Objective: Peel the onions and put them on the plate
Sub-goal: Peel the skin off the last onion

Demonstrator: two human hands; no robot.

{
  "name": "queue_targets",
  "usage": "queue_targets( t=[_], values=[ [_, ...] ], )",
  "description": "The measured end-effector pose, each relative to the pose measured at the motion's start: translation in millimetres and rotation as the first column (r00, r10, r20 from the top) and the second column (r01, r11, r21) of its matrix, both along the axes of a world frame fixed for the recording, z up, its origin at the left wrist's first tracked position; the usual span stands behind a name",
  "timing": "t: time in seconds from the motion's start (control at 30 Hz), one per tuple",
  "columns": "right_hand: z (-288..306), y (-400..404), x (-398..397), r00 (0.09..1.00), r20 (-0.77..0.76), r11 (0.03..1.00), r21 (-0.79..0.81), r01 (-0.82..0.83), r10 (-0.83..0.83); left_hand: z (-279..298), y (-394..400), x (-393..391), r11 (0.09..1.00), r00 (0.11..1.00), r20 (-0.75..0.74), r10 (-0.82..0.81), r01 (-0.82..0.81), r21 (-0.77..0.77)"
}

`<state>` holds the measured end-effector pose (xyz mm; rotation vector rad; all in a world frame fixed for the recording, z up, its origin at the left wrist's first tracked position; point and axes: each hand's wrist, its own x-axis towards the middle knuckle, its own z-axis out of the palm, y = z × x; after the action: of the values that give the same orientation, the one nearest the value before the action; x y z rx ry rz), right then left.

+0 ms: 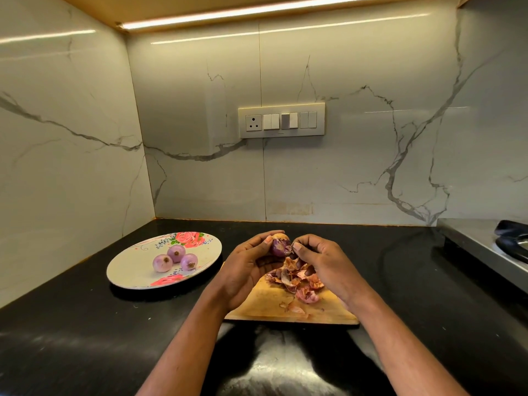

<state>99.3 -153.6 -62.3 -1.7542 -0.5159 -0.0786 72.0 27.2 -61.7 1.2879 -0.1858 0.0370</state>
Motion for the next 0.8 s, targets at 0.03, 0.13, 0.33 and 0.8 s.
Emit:
queue_targets(
  t=[0.03, 0.13, 0.33, 0.8],
  values=[
    [-0.2, 0.4, 0.5, 1.0, -0.011, 1.0, 0.008, -0.008, 0.008, 0.2, -0.2, -0.1, 1.0, 1.0, -0.005, -0.006, 0.006, -0.015],
    [-1.6, 3.1, 1.1, 1.0, -0.015, 1.0, -0.012, -0.009, 0.009, 0.3, -1.1, -0.2, 0.999, 1.0, -0.018, -0.012, 0.011, -0.033],
    [0.1, 5.0, -0.7, 0.995, -0.085, 0.997, 0.056, -0.048, 0.053, 2.0, -2.9, -1.3, 0.997, 1.0, -0.01, -0.028, 0.027, -0.076],
    [-3.7, 0.8, -1.0, 0.943, 0.281, 0.98, -0.04, 0.196, -0.177, -0.7, -0.3, 2.3, 0.999, 0.998, 0.056, 0.033, -0.032, -0.011]
  ],
)
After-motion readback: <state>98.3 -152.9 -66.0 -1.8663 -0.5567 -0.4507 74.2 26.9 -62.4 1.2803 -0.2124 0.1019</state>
